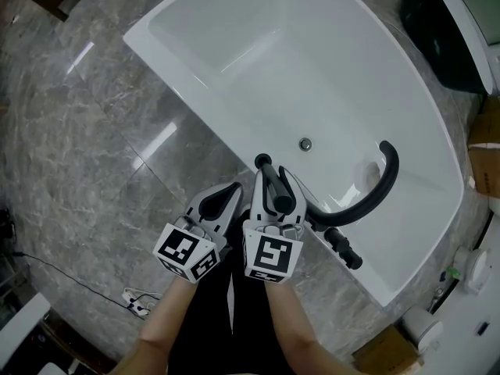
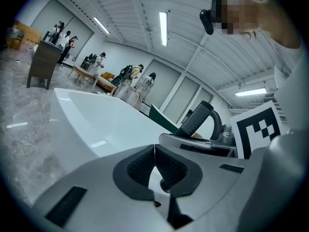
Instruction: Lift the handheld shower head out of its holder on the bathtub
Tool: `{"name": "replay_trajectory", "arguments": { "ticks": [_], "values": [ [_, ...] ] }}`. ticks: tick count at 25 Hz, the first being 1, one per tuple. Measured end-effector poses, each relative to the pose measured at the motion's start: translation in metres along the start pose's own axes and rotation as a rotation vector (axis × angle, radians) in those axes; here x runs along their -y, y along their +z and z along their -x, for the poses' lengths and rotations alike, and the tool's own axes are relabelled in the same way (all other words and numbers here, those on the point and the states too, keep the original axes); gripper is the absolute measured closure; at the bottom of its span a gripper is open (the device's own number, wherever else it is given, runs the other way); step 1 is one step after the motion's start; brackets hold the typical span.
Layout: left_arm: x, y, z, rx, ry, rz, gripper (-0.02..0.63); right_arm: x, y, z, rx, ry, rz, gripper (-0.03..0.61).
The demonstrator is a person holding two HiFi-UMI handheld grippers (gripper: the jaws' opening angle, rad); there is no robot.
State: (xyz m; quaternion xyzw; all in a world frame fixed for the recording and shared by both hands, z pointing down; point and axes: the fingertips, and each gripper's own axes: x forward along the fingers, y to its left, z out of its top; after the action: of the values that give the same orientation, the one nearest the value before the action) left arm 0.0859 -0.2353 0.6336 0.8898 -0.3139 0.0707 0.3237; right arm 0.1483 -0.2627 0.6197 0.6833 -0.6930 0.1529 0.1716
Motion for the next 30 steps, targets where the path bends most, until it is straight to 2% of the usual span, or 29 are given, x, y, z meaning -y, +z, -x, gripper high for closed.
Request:
{"name": "replay_trajectory", "arguments": {
  "ticks": [12,19,26,30],
  "values": [
    [0.04,0.044,0.021,0.037,-0.026,-0.05,0.601,-0.005,0.061,0.042,0.055,0.038,0.023,0.439],
    [0.063,0.058,0.052,0.009,-0.045,-0.116,0.601,-0.008,0.099,0.076,0.077,0.065,0.033,0.439],
    [0.092,0.083,0.071,0.025,-0.079,-0.122,0.601,-0.011,0.127,0.106,0.063,0.103,0.023,0.439],
    [0.104,0.1,0.077,0.047,-0.081,-0.13,0.601,-0.017,0.146,0.122,0.089,0.137,0.027,0.439]
  ]
}}
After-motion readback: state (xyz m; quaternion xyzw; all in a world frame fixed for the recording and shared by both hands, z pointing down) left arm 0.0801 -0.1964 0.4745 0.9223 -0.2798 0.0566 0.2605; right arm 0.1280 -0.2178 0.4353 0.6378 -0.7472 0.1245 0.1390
